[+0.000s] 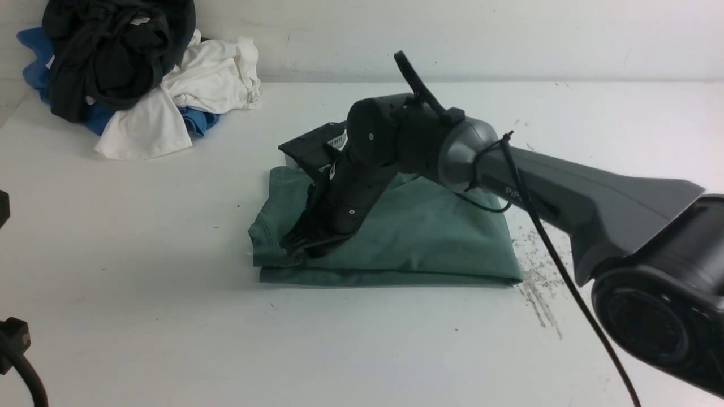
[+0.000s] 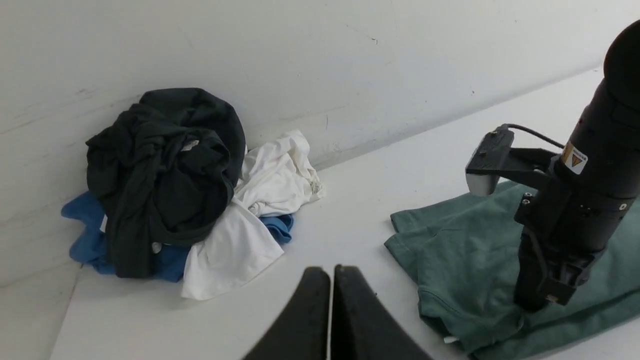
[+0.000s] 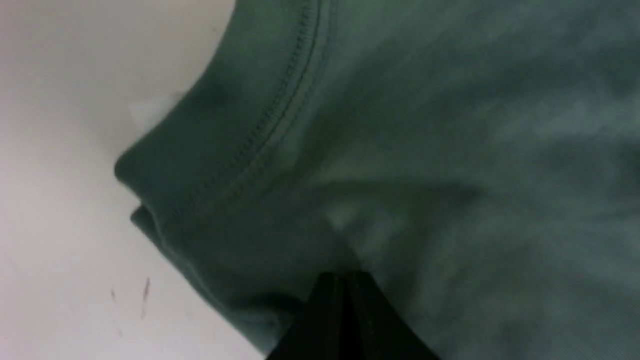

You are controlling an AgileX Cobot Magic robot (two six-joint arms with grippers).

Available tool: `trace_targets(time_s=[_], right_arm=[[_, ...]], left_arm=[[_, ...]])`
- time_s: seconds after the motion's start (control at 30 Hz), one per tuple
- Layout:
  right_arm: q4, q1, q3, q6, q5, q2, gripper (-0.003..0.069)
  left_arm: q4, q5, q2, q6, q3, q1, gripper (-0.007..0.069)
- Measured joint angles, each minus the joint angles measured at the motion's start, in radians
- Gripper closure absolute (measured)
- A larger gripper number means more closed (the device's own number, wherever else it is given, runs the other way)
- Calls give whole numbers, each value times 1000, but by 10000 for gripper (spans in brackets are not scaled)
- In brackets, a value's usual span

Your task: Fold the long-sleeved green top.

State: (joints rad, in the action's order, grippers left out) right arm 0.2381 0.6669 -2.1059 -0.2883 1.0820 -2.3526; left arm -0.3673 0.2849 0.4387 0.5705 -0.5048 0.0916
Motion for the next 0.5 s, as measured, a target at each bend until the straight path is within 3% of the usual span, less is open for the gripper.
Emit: trace_targets(time_s=[0.27,0.5], right_arm=[[-229,0,2,50,144,373,673],[-168,0,92,92,168,813,673]], left_arm=[[0,4,-56,0,9,0,631],[0,34,-58,0,9,0,631]])
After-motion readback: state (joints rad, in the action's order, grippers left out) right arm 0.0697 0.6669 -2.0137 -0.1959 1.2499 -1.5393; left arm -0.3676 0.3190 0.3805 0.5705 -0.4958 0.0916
